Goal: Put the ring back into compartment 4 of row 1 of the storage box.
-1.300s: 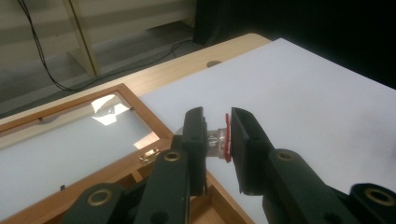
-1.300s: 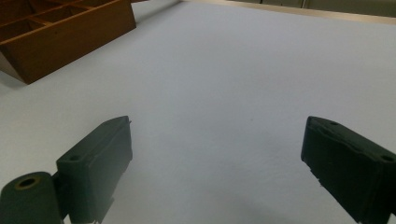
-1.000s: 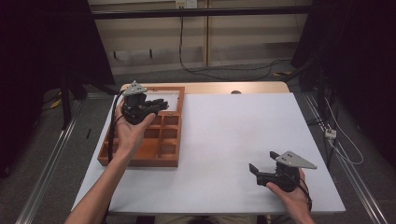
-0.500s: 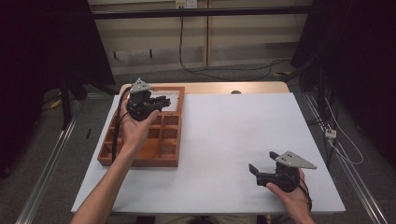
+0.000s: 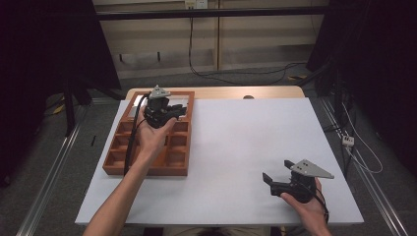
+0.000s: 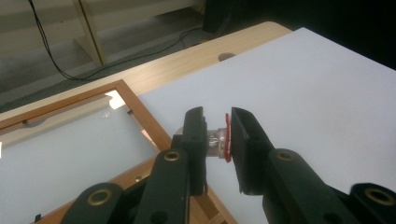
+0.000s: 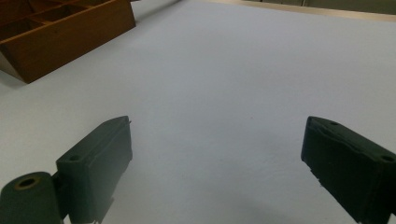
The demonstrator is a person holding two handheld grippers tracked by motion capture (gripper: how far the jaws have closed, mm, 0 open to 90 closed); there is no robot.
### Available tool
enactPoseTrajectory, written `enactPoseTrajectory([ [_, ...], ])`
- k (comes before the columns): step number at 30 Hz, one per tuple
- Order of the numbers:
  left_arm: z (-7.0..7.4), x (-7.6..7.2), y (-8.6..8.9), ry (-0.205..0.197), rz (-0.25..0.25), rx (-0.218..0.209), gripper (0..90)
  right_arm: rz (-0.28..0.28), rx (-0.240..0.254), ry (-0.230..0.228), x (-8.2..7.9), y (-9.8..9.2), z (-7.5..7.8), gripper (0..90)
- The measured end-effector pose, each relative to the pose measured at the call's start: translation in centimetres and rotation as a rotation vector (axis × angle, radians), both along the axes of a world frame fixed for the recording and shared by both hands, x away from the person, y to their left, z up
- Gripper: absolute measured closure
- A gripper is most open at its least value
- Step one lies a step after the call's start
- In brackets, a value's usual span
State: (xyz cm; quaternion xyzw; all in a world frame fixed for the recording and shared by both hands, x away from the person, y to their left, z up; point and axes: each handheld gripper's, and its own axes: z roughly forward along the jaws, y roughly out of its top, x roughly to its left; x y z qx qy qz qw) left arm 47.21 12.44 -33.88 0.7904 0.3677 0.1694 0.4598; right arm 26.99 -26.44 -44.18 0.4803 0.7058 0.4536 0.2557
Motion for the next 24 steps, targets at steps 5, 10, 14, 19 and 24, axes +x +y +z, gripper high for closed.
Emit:
enactPoseTrajectory([
  [5,-0.6,0.4,0.0,0.019,0.008,0.0,76.7,0.002,0.001,0.004,0.1,0.0,0.0,8.5],
  [10,-1.3,0.4,-0.3,0.032,-0.004,0.01,76.6,0.002,0.0,0.001,0.0,0.0,0.0,8.5],
  [14,-1.6,0.3,-0.6,0.033,-0.01,0.02,76.6,0.0,0.002,0.003,0.0,0.0,0.0,8.5],
  [19,-2.1,0.5,-0.5,0.057,-0.002,0.019,76.6,0.0,0.001,0.004,0.1,0.0,-0.1,8.5],
  [24,-2.5,0.4,-0.8,0.054,-0.009,0.043,76.7,-0.002,0.002,0.005,0.1,-0.1,-0.1,8.5],
])
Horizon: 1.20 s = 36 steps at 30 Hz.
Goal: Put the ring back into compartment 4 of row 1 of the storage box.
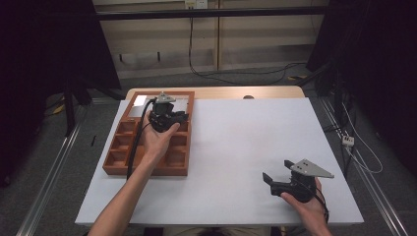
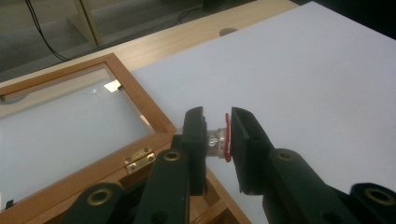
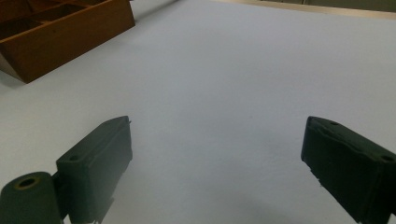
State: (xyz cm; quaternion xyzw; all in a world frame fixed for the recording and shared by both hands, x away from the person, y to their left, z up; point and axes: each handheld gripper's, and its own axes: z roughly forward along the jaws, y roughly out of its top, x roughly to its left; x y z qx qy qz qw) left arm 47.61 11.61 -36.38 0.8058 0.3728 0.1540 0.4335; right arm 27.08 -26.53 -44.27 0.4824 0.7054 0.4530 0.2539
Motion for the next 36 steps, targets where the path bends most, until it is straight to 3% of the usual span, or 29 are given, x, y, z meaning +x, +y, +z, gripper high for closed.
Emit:
enactPoseTrajectory([
  [26,-2.8,1.5,1.0,0.085,0.064,0.014,76.5,0.007,0.001,0.0,0.0,0.0,0.0,8.5],
  [31,-3.2,1.8,1.3,0.115,0.063,0.017,76.5,0.007,-0.001,-0.001,0.0,0.0,0.0,8.5],
  [34,-3.4,1.7,1.4,0.122,0.058,0.018,76.5,0.007,0.002,-0.001,0.0,0.0,0.0,8.5],
  [36,-3.5,1.5,1.1,0.102,0.063,0.037,76.5,0.008,0.001,0.0,0.0,0.0,0.0,8.5],
])
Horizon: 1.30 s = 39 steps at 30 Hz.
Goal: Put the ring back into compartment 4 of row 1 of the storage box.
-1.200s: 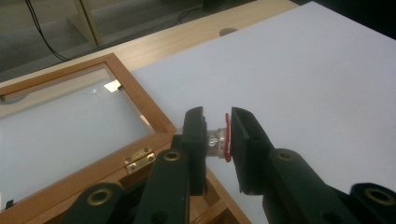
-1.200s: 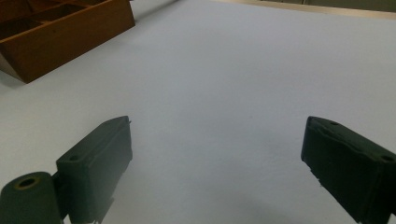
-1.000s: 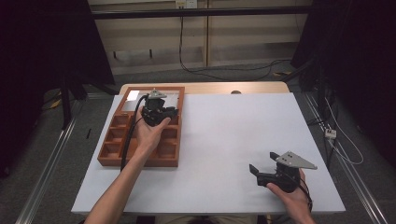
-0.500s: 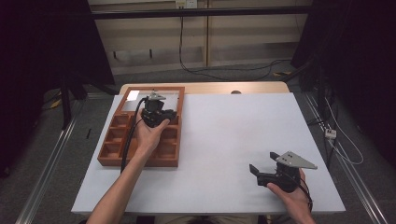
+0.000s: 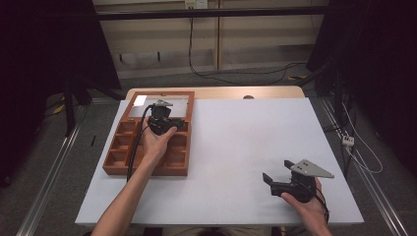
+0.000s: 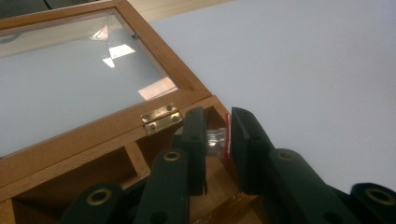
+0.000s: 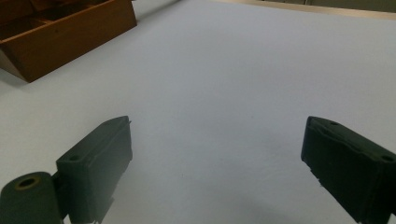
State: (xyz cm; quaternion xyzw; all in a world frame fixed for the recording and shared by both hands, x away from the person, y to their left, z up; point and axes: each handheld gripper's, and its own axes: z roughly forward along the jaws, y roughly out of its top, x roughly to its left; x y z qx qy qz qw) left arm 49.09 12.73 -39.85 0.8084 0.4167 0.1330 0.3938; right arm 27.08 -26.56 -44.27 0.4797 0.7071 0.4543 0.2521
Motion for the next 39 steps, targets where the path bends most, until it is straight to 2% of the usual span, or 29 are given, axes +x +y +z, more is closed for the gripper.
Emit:
enactPoseTrajectory([
  [3,-0.2,0.1,0.0,0.008,-0.01,0.013,76.4,0.003,-0.001,0.003,0.1,0.1,0.0,8.5],
  [4,-0.4,0.1,-0.1,0.009,0.003,0.002,76.4,0.003,-0.002,0.001,0.1,0.1,0.0,8.5],
  [8,-1.0,0.3,0.2,0.053,-0.01,-0.004,76.4,0.0,-0.001,-0.002,0.0,0.0,0.0,8.5],
  [11,-1.3,0.4,0.3,0.076,0.004,0.002,76.3,0.0,-0.002,-0.001,0.0,0.0,0.0,8.5],
  [18,-1.7,0.4,0.1,0.09,0.001,0.019,75.9,0.004,-0.002,-0.001,0.0,0.1,0.0,8.5],
  [28,-2.0,0.4,0.0,0.084,0.007,0.027,75.5,0.005,-0.003,-0.001,0.0,0.0,0.0,8.5],
  [33,-2.0,0.3,-0.1,0.072,-0.001,0.029,71.3,0.007,-0.002,0.001,0.0,0.1,0.0,8.5],
  [36,-1.9,0.3,-0.2,0.066,0.012,0.02,69.7,0.003,0.0,0.001,0.0,0.1,0.0,8.5],
  [39,-1.9,0.2,-0.3,0.052,0.019,0.021,62.7,0.003,0.0,0.0,0.1,0.1,0.0,8.5],
])
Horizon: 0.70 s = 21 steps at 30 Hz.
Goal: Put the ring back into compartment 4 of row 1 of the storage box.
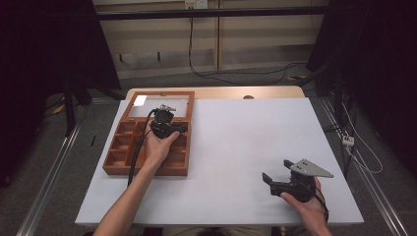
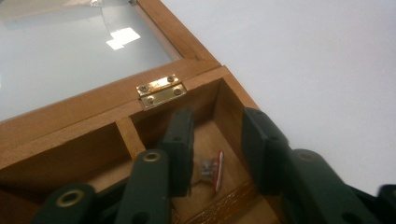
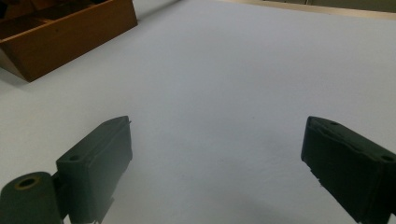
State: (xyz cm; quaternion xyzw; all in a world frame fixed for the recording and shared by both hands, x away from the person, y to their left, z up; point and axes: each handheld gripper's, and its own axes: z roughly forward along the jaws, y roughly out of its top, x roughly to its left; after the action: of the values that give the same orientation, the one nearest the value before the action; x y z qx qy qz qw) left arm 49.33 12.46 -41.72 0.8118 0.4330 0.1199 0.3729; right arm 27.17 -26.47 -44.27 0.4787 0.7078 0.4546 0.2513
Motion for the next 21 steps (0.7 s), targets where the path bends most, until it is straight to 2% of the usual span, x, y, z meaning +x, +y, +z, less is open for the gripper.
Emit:
enactPoseTrajectory([
  [4,0.1,0.0,0.2,-0.015,0.015,0.002,53.5,0.001,0.001,0.0,-0.1,0.0,0.0,8.5],
  [7,0.4,0.0,0.4,-0.02,0.019,-0.019,49.2,0.001,0.001,0.003,-0.1,-0.1,0.0,8.5],
  [11,1.0,-0.2,0.8,-0.032,0.023,0.0,35.8,-0.002,0.004,0.001,0.0,-0.2,-0.1,8.5],
  [15,1.1,-0.4,1.7,-0.035,0.039,-0.021,28.7,-0.004,0.002,0.0,0.0,-0.3,-0.1,8.5],
  [21,1.0,-0.5,2.8,-0.046,0.055,-0.018,19.4,-0.008,0.004,-0.002,-0.1,-0.4,-0.1,8.5],
])
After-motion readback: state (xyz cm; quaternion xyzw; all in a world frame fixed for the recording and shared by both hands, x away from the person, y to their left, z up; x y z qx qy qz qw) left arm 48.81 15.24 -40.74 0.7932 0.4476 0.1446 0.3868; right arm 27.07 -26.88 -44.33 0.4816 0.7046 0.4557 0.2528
